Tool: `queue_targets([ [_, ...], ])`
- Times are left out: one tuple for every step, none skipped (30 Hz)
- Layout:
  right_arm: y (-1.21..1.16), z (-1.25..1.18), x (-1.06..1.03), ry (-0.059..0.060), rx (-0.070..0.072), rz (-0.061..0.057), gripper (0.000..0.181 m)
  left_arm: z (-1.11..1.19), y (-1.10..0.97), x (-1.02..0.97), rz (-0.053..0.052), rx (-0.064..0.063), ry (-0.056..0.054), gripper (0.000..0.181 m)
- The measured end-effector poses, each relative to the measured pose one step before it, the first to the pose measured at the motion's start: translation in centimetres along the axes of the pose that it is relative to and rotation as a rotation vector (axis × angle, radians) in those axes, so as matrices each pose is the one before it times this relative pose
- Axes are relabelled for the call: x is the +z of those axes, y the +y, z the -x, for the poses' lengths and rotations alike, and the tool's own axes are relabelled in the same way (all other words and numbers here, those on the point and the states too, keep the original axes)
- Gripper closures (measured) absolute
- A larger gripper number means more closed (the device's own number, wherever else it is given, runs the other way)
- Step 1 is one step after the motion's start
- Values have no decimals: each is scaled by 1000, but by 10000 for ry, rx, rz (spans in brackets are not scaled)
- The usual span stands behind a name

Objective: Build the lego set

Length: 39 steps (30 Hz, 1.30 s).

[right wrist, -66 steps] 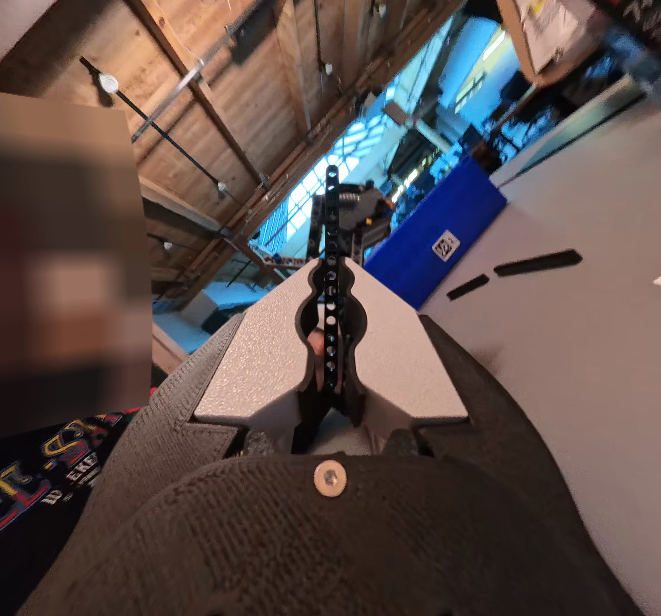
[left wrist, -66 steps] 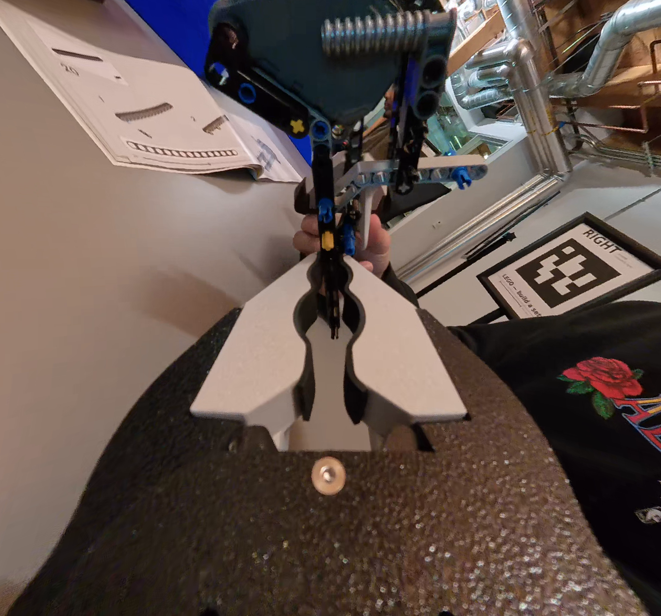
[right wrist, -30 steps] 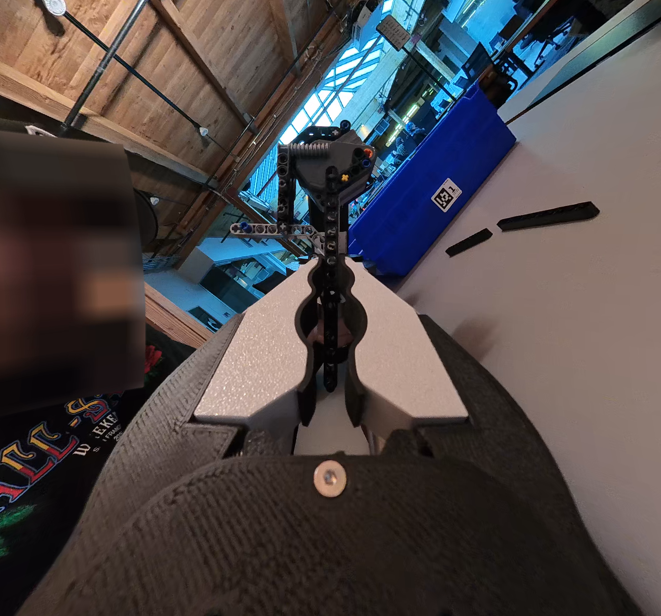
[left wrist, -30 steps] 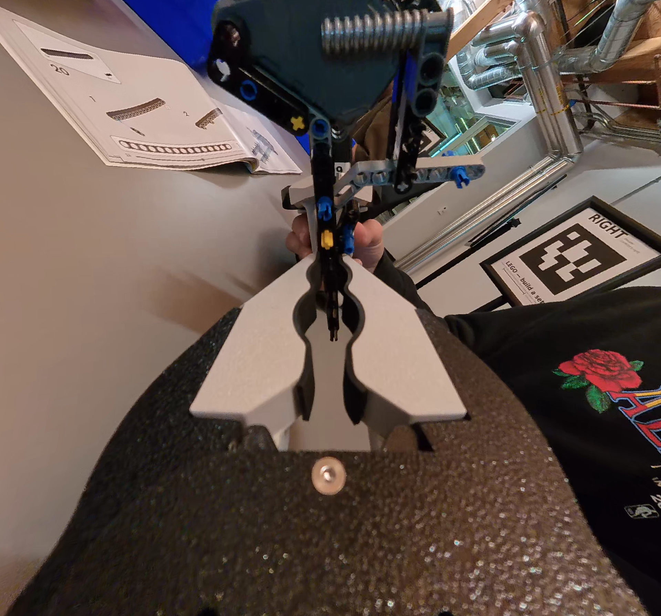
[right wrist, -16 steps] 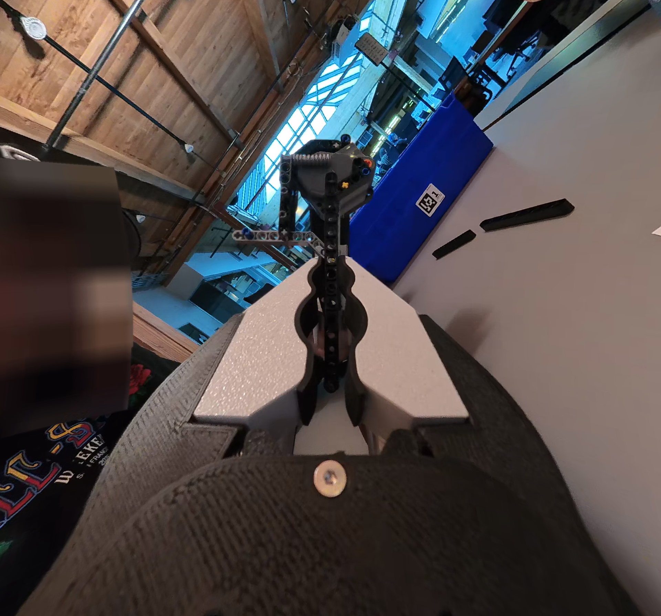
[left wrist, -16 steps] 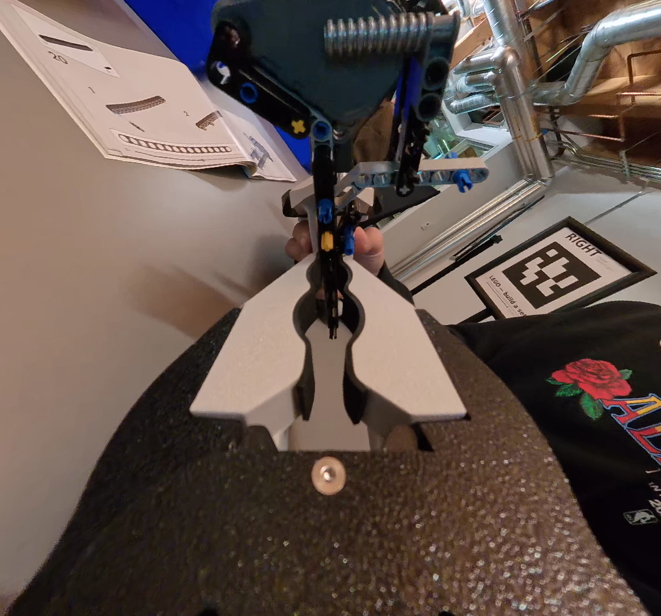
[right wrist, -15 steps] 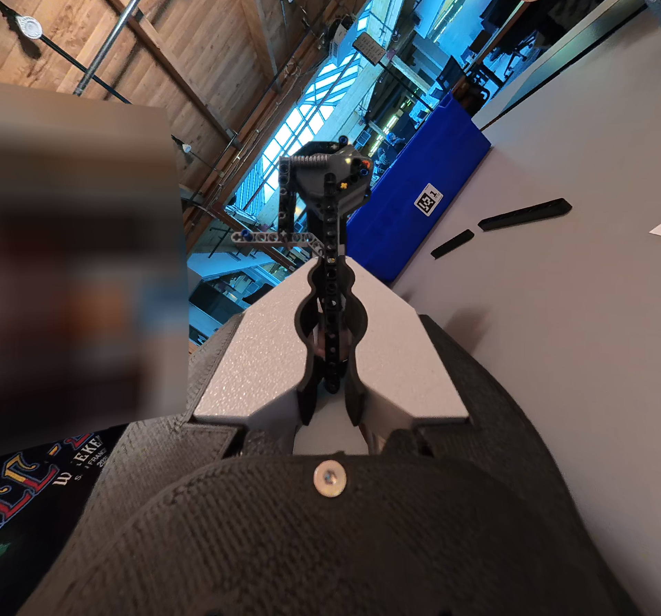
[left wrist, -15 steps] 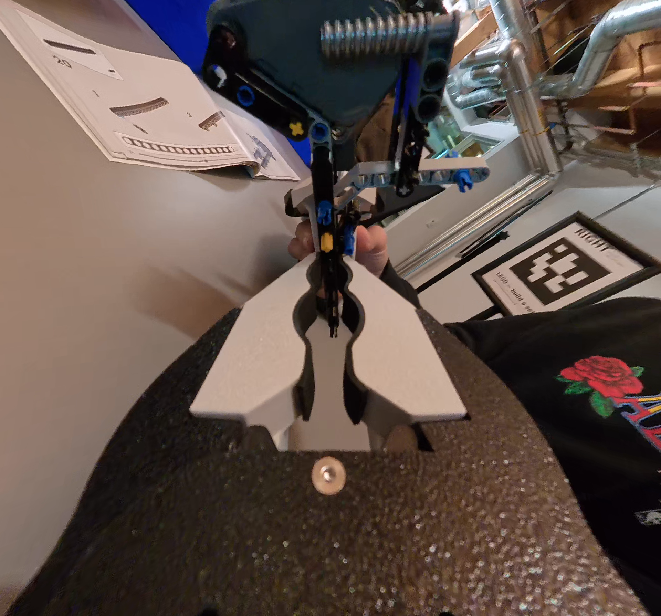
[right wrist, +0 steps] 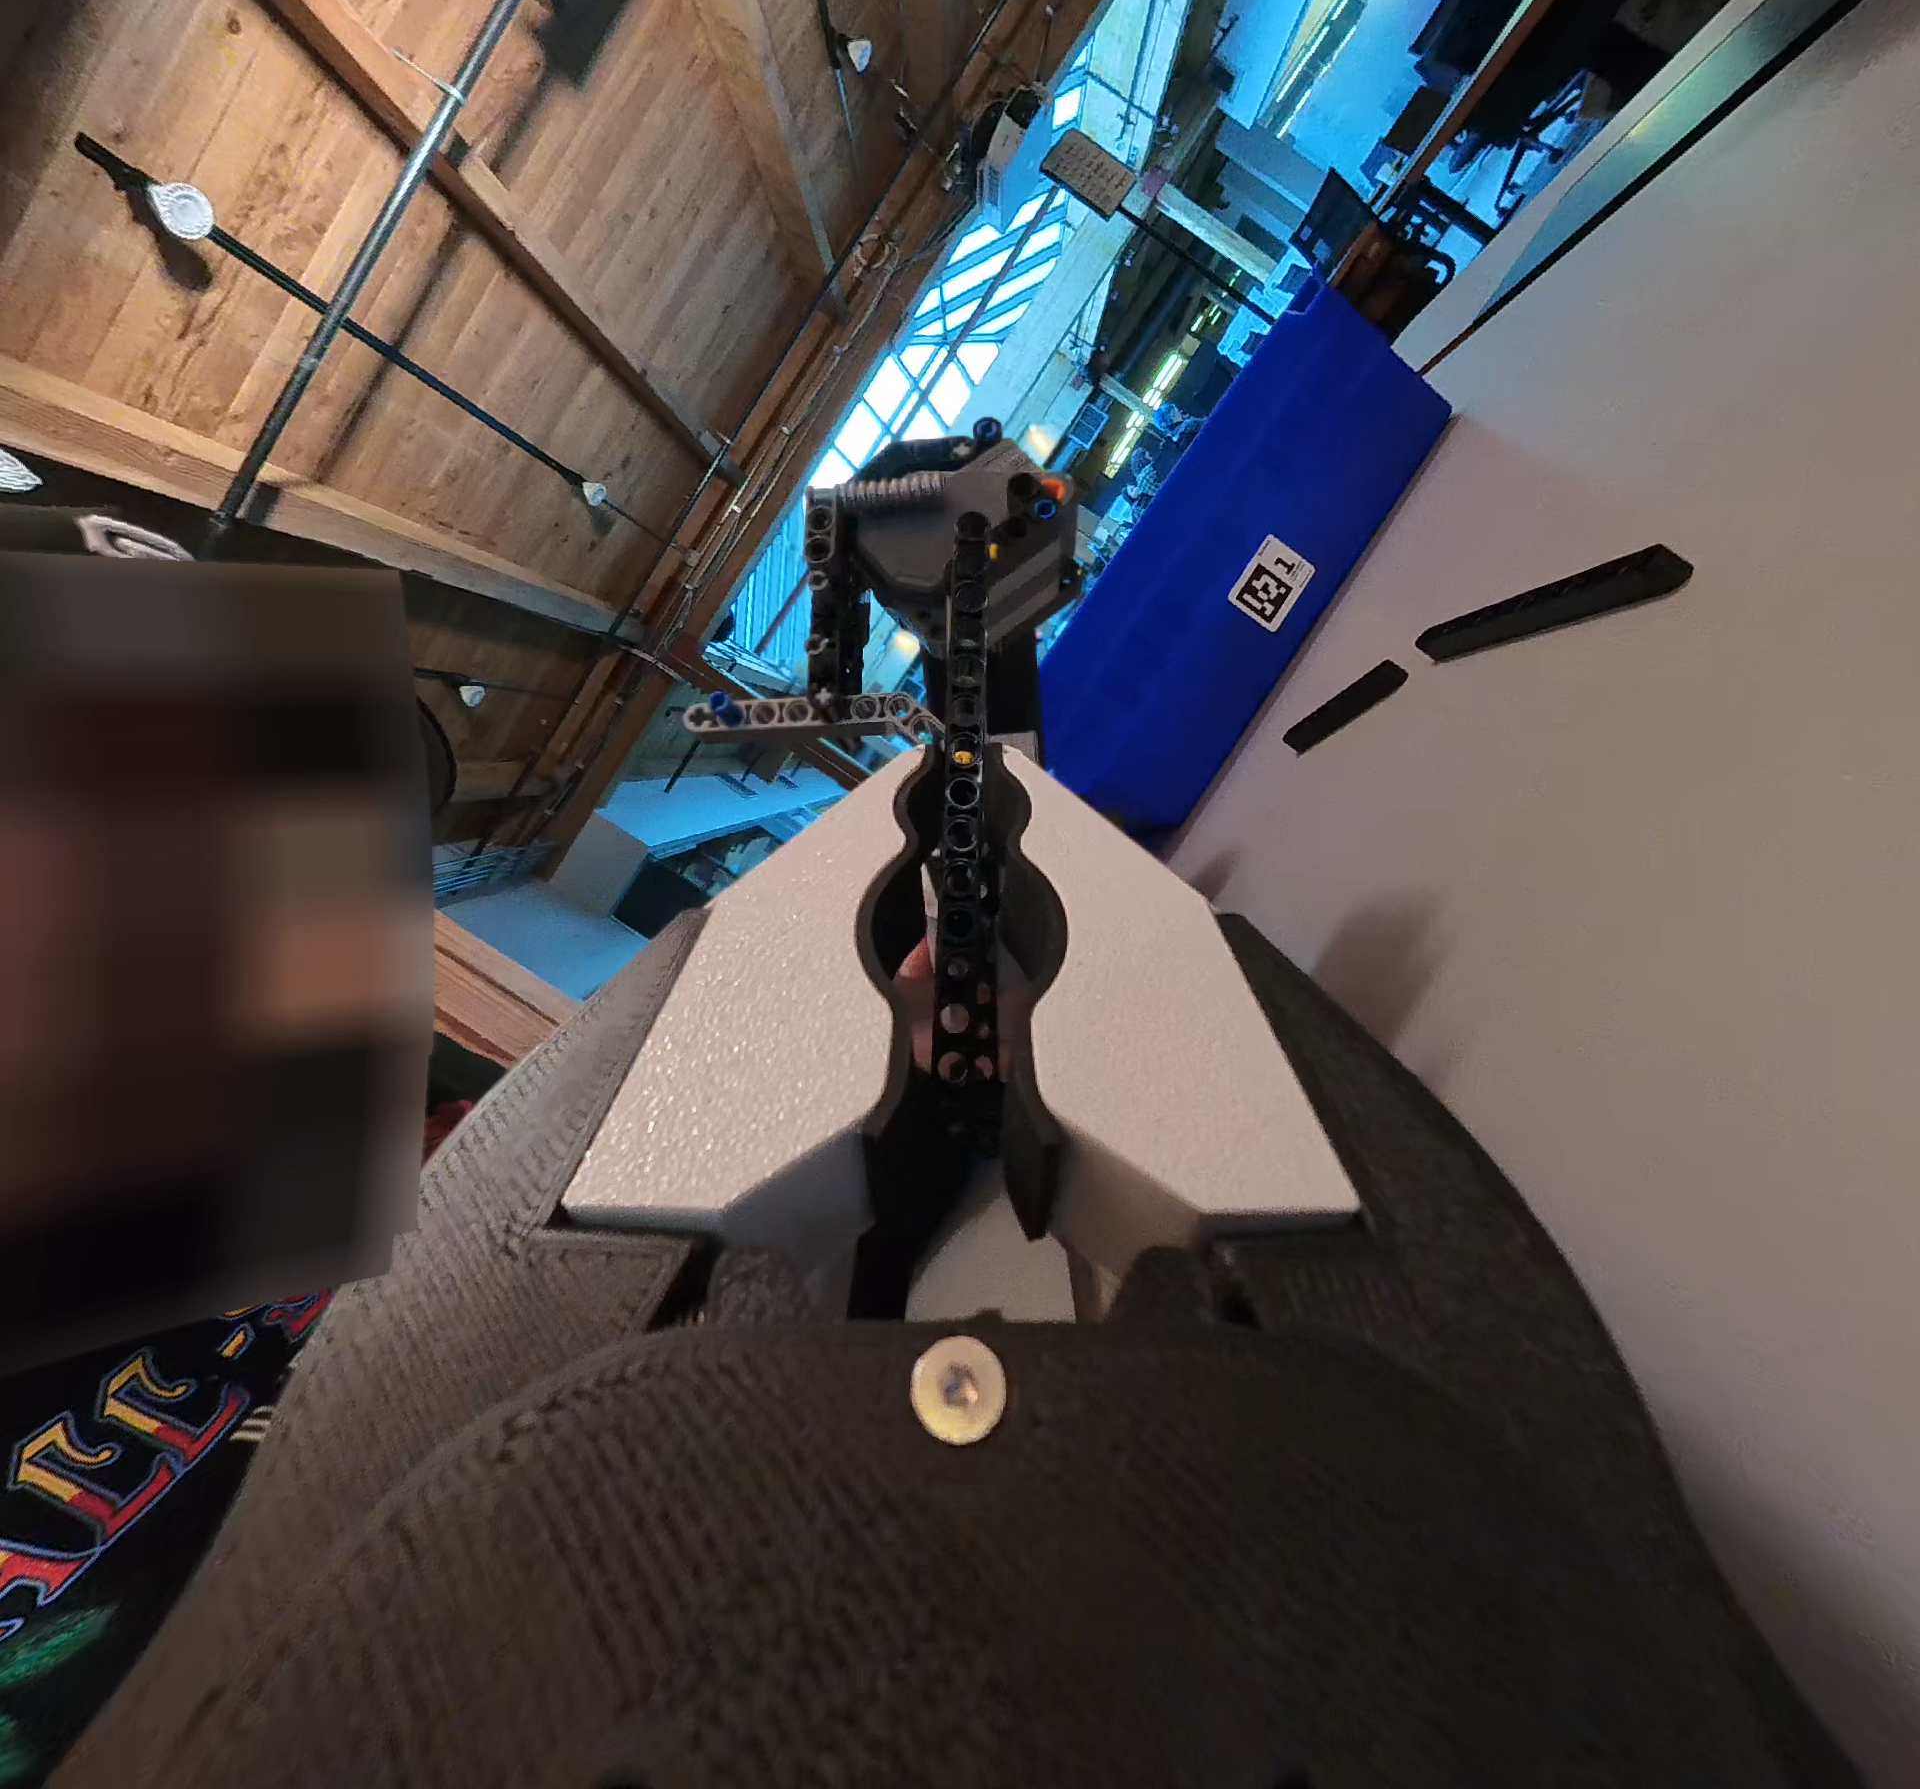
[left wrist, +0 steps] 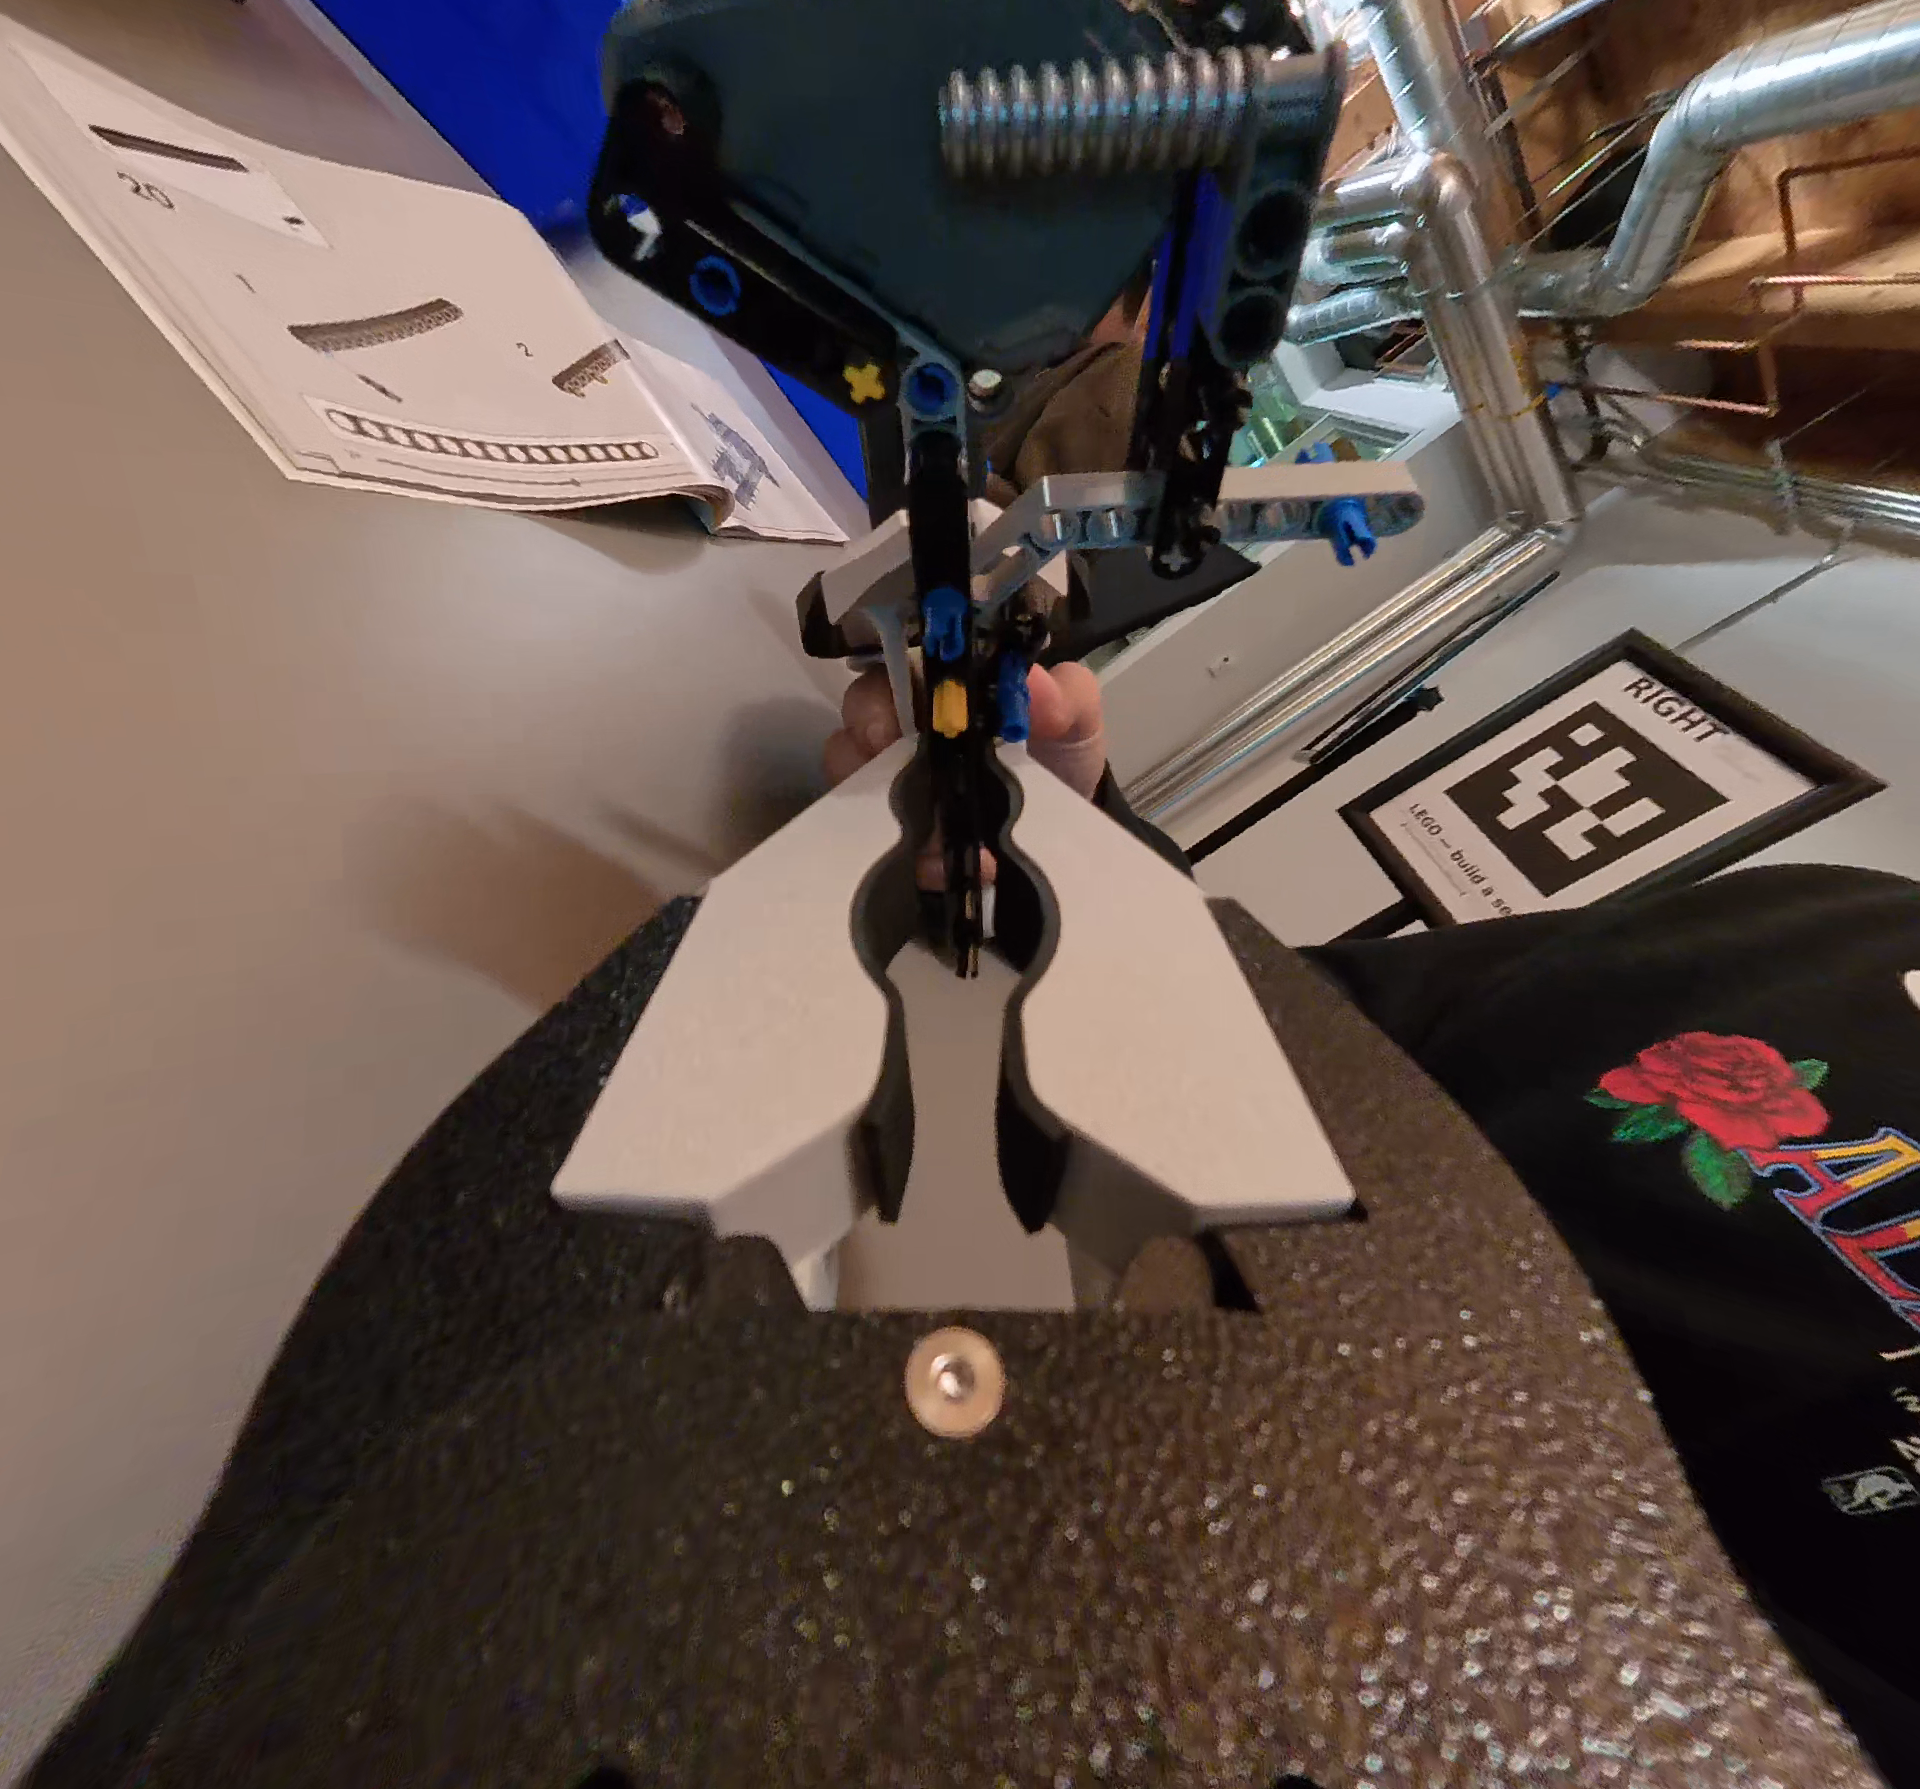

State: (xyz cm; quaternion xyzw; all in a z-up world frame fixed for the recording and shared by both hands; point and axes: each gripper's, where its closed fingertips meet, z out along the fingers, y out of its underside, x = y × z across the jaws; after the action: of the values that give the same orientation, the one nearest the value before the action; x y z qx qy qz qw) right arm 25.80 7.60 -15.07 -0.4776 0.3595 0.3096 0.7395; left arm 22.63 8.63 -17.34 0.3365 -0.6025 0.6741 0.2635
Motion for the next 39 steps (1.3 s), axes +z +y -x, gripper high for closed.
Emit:
queue_targets([
  [22,-25,23,26,9,12,175,-10,5,-12,-24,-91,68,177],
  [-12,-67,12,33,23,-10,175,17,-55,-24,-69,-81,30,177],
  [-10,-62,-6,43,7,-8,175,64,-39,-5,-40,25,-36,177],
  [-80,-109,-17,76,12,-51,175,121,-101,23,-67,259,-150,177],
  [-114,-10,-44,5,7,-65,175,83,-96,71,-44,384,-197,177],
  [-104,182,-68,-114,-12,-54,174,-60,-72,117,-6,368,-138,176],
  [-120,74,-76,-27,-31,-73,174,-20,-74,133,-17,280,-150,176],
  [-168,-129,-46,138,-80,-121,174,110,-112,124,-85,126,-195,176],
  [-130,-111,-47,114,-64,-99,174,75,-48,130,-88,-75,-95,176],
  [-139,-106,-47,95,-52,-100,174,29,-84,123,-135,-209,3,176],
  [-101,-29,-52,56,-59,-79,175,-85,-30,135,-118,-318,146,177],
  [-74,119,-47,-59,-38,-52,175,-176,-133,72,-198,-460,288,177],
  [-29,5,-30,-7,4,-21,175,-50,-52,31,-150,-480,243,177],
  [12,-63,21,71,-48,2,175,70,36,17,-58,-382,143,177],
  [-17,-39,29,82,-101,-30,174,24,-38,2,-104,-253,102,177],
  [-80,17,10,5,-37,-82,174,-45,-94,45,-122,-209,94,177],
  [-150,-53,2,-9,59,-120,174,13,-62,119,-131,-188,16,177],
  [-137,-19,-4,-22,62,-89,174,36,10,170,-101,-163,-16,177],
  [-142,-20,-45,-11,33,-88,174,25,11,182,-110,-57,-35,177],
  [-138,-65,-55,51,-9,-91,174,118,10,179,-71,245,-168,177],
  [-110,-39,-48,19,16,-68,174,183,12,152,-18,610,-344,177],
  [-67,-1,-38,-25,59,-30,174,151,18,100,67,779,-465,177],
  [-126,-5,-41,-6,14,-78,174,-14,-125,76,34,770,-436,177],
  [-131,149,-59,-98,-21,-86,174,-229,-221,69,-53,461,-216,177],
  [-103,176,-57,-150,42,-55,173,-273,-170,69,-88,40,13,177],
  [-35,16,-23,-37,56,-7,173,-167,-88,34,-110,-351,177,176],
  [55,-20,25,43,-52,26,169,-66,-97,-65,-155,-660,346,177],
  [122,-20,71,47,-54,71,173,46,-68,-136,-133,-729,380,177],
  [96,-114,68,92,-38,54,173,217,61,-113,-32,-536,214,177],
  [61,-186,63,159,-52,33,174,340,96,-25,15,-65,-96,177],
  [-47,-111,24,73,-9,-19,173,249,89,63,51,475,-322,177],
  [-71,54,-37,-82,56,-34,174,40,175,149,212,755,-367,177],
  [-38,36,-17,-36,30,-16,174,-87,160,131,247,596,-312,176],
  [-15,16,25,31,-76,-21,174,-124,-3,42,89,250,-191,177],
  [-1,122,38,-66,-35,4,174,-148,-68,-31,-33,-82,49,177],
  [36,98,24,-84,35,18,174,-133,-57,-47,-84,-411,295,177],
  [53,-32,32,36,-14,25,174,-63,-75,-63,-155,-670,429,177],
  [71,7,49,24,-55,38,174,-91,55,-43,-89,-735,527,177],
  [70,110,25,-100,72,13,174,-65,86,-22,-63,-706,503,177],
])
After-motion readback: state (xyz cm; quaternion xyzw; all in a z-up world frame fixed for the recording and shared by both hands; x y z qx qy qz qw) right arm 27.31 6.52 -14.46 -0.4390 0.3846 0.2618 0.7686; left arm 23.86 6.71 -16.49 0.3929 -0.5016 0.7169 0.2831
